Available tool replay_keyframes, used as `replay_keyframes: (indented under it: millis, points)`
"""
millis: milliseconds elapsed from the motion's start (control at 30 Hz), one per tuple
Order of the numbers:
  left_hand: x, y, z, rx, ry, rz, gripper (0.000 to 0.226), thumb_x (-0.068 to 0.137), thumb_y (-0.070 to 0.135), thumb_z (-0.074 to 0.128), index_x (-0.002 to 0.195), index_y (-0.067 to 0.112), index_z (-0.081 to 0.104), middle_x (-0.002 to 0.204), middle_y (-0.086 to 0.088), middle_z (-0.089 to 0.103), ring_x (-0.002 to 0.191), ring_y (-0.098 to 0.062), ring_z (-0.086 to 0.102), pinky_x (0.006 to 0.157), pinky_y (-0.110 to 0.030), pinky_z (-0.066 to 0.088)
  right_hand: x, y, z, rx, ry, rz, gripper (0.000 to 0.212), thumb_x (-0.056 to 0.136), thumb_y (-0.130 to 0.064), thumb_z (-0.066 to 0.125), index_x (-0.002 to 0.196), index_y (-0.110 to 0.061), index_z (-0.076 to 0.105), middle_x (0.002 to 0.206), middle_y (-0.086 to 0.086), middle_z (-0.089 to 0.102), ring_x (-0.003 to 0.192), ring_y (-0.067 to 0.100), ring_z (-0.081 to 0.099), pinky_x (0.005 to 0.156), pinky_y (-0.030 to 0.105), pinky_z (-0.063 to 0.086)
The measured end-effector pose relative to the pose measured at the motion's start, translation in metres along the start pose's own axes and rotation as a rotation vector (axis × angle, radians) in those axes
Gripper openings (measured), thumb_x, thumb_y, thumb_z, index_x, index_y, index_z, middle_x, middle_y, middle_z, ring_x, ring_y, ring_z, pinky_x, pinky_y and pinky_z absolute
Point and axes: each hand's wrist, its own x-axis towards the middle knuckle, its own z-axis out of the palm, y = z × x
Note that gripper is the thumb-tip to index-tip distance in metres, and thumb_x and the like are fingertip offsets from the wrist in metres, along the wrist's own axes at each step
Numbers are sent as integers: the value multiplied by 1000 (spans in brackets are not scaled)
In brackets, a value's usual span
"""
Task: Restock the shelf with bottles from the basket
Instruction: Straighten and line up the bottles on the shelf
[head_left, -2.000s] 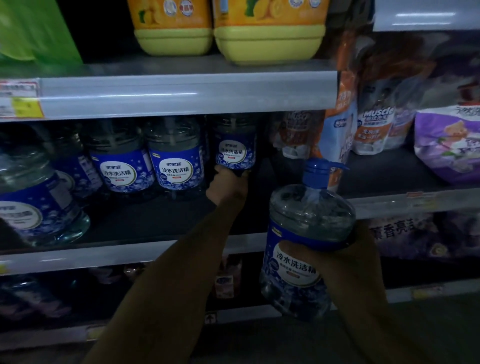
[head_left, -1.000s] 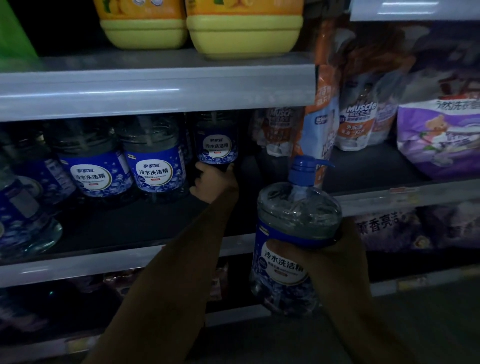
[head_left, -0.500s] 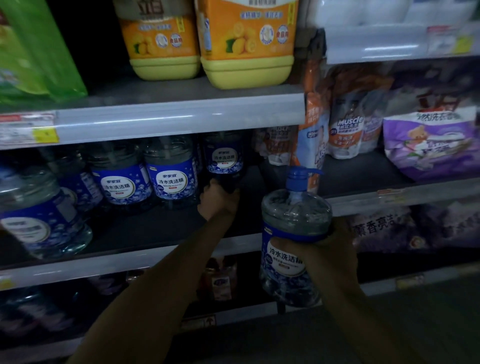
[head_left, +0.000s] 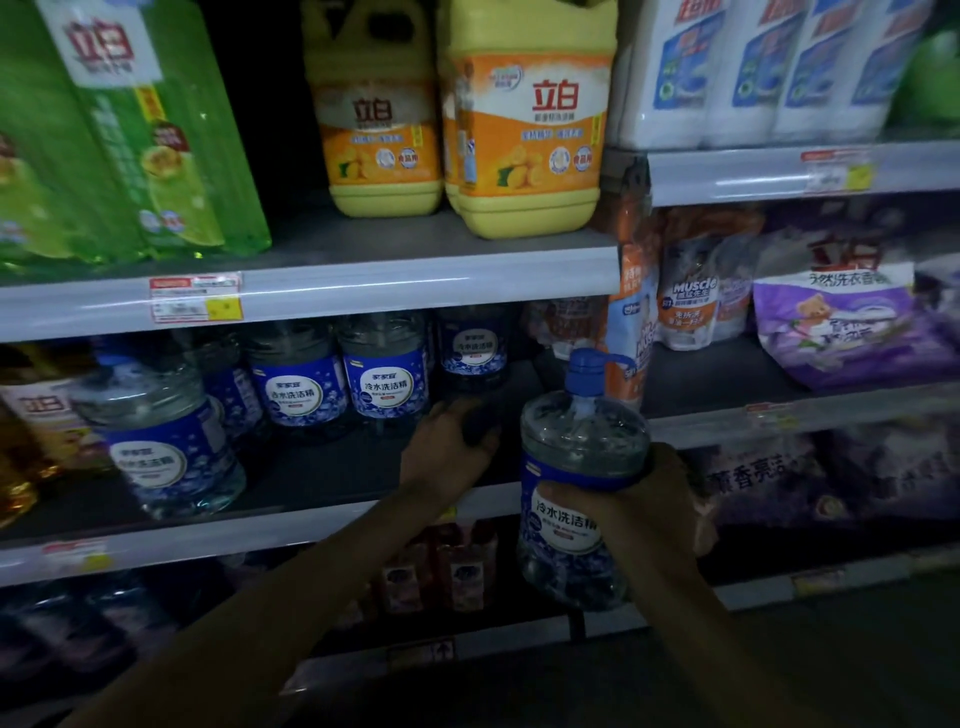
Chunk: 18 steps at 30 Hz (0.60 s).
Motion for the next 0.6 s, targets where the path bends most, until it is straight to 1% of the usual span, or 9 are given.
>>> replay_keyframes:
  millis: [67, 100, 167, 233, 300, 367, 467, 533, 600]
  points:
    - [-9, 1, -11, -114, -65, 25, 66, 80, 58, 57, 141, 33, 55, 137, 1, 60, 123, -19, 60, 99, -44, 54, -2, 1, 5, 0, -30, -11, 109, 27, -71, 94, 122, -27, 65, 110, -8, 75, 95, 12, 74, 76, 41, 63]
    - [-14, 4, -15, -191, -103, 28, 63, 82, 55, 60, 141, 30, 56, 137, 2, 62, 124, -17, 59, 103, -43, 53, -3, -1, 7, 4, -39, -14, 107, 28, -69, 95, 121, -27, 65, 110, -9, 75, 95, 13, 75, 75, 40, 63]
    - [-24, 12, -25, -368, -196, 1, 43, 97, 30, 64, 139, 21, 59, 134, 0, 65, 126, -16, 59, 107, -39, 50, -5, -1, 11, 16, -47, -35, 103, 30, -63, 97, 121, -30, 64, 111, -11, 75, 96, 12, 74, 76, 40, 63]
    - [-35, 18, -33, -570, -296, -80, 29, 104, 14, 55, 131, 20, 65, 127, 0, 71, 122, -17, 63, 102, -34, 51, -6, -1, 14, 31, -66, -33, 102, 29, -60, 98, 121, -31, 63, 112, -12, 74, 97, 12, 74, 78, 41, 63]
    - [-45, 19, -42, -776, -381, -179, 26, 104, 16, 54, 119, 29, 70, 114, 7, 77, 115, -18, 68, 94, -33, 55, -7, -1, 17, 38, -99, -41, 105, 29, -60, 99, 123, -30, 63, 113, -11, 74, 98, 12, 74, 80, 42, 63]
    - [-54, 15, -47, -830, -418, -159, 25, 99, 25, 62, 123, 30, 67, 115, 9, 77, 113, -18, 70, 94, -34, 57, -5, -3, 18, 47, -138, -54, 106, 30, -58, 100, 125, -28, 64, 115, -10, 74, 100, 12, 73, 81, 41, 63]
    - [-61, 10, -51, -804, -453, -89, 54, 85, 33, 81, 135, 25, 61, 124, 2, 74, 115, -16, 70, 98, -35, 57, -4, -6, 19, 18, -192, -90, 91, 46, -33, 104, 127, -25, 64, 116, -10, 75, 104, 10, 72, 84, 37, 62]
    - [-61, 8, -50, -796, -425, -74, 60, 80, 29, 87, 134, 25, 62, 125, 3, 73, 116, -13, 70, 97, -31, 58, -5, -7, 21, 8, -234, -129, 88, 50, -21, 102, 129, -27, 62, 116, -14, 74, 105, 6, 71, 84, 31, 61]
    - [-60, 6, -50, -812, -382, -77, 60, 77, 16, 88, 131, 24, 63, 125, 4, 74, 116, -11, 70, 92, -26, 58, -5, -9, 25, -7, -276, -134, 94, 46, -21, 103, 130, -29, 60, 117, -15, 73, 106, 4, 70, 84, 29, 61]
